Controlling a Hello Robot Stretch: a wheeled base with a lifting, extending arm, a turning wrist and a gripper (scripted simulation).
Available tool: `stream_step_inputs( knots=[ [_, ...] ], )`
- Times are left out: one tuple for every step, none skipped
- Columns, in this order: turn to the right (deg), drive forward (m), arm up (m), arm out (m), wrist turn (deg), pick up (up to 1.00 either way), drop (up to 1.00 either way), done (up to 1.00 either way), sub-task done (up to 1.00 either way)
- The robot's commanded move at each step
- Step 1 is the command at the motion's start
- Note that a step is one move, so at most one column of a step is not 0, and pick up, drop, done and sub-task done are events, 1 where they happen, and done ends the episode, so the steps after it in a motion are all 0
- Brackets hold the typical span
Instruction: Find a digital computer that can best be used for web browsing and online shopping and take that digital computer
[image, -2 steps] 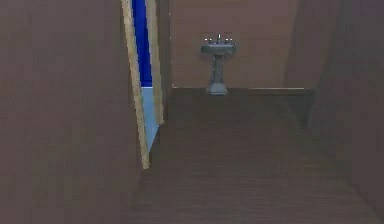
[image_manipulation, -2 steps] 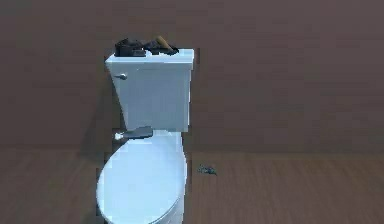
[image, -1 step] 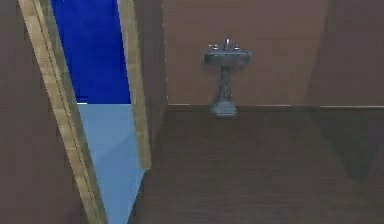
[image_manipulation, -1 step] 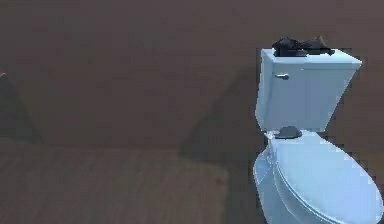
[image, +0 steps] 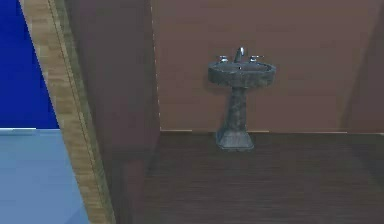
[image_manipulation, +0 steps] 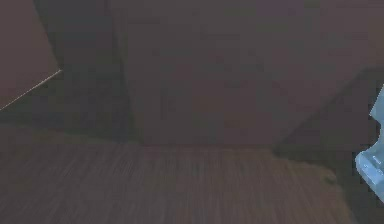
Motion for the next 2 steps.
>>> stream_step_inputs(
  knots=[
    [0.0,0.3,0.0,0.0,0.0,0.0,0.0,0.0,0.0],
    [-45.0,0.0,0.0,0.0,0.0,0.0,0.0,0.0,0.0]
  ],
)
